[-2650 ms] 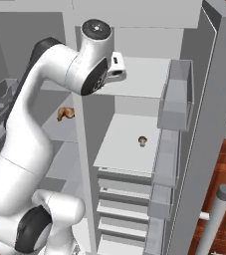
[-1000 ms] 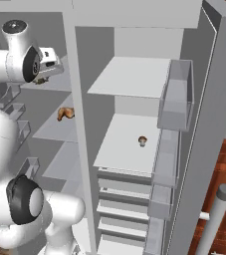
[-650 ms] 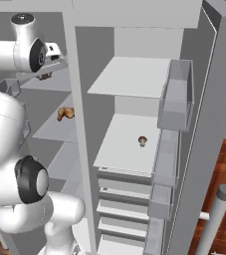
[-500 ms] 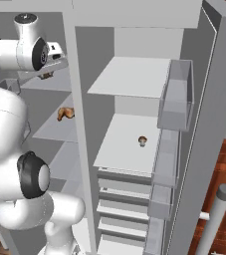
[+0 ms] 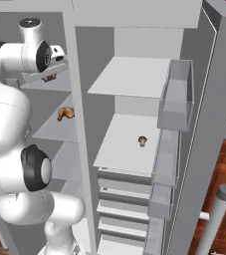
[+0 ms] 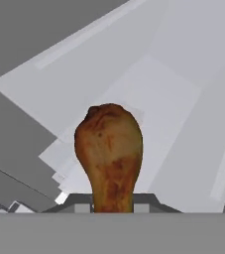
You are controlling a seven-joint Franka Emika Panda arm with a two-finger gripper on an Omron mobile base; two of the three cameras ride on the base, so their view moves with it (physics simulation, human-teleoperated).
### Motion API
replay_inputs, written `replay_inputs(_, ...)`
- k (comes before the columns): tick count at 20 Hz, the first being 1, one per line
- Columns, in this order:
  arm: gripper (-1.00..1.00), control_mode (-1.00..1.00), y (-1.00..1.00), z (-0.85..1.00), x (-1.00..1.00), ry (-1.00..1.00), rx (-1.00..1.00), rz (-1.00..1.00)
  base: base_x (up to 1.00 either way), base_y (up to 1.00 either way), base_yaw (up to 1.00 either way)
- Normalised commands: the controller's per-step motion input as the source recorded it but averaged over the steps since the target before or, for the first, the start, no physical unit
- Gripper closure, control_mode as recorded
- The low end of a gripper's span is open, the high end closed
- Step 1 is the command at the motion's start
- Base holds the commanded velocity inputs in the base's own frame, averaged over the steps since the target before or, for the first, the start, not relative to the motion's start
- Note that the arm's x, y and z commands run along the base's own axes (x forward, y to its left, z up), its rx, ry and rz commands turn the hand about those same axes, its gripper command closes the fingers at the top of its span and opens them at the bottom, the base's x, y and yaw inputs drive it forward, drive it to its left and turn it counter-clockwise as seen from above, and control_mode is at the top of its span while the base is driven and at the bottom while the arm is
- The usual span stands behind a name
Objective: There's a chicken drumstick in the fridge that needs to be moved to the freezer for freezing. Pick up the chicken drumstick from the fridge, place it on any shelf in the freezer, and close the fridge and freezer doors when done.
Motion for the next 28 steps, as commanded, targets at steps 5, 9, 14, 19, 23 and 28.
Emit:
replay_inputs(5,1.00,-1.00,0.04,-0.12,0.36,0.00,-0.01,0.00,0.00,0.00,0.00)
replay_inputs(9,1.00,-1.00,0.09,-0.21,0.43,0.02,0.00,0.00,0.00,0.00,0.00)
replay_inputs(14,1.00,-1.00,0.05,-0.28,0.36,0.01,0.00,0.00,0.00,0.00,0.00)
replay_inputs(19,1.00,-1.00,0.02,-0.10,0.42,0.02,0.00,0.00,0.00,0.00,0.00)
replay_inputs(23,1.00,-1.00,0.04,-0.16,0.44,0.01,0.00,0.00,0.00,0.00,0.00)
replay_inputs(28,1.00,-1.00,0.03,-0.22,0.39,0.00,0.00,0.00,0.00,0.00,0.00)
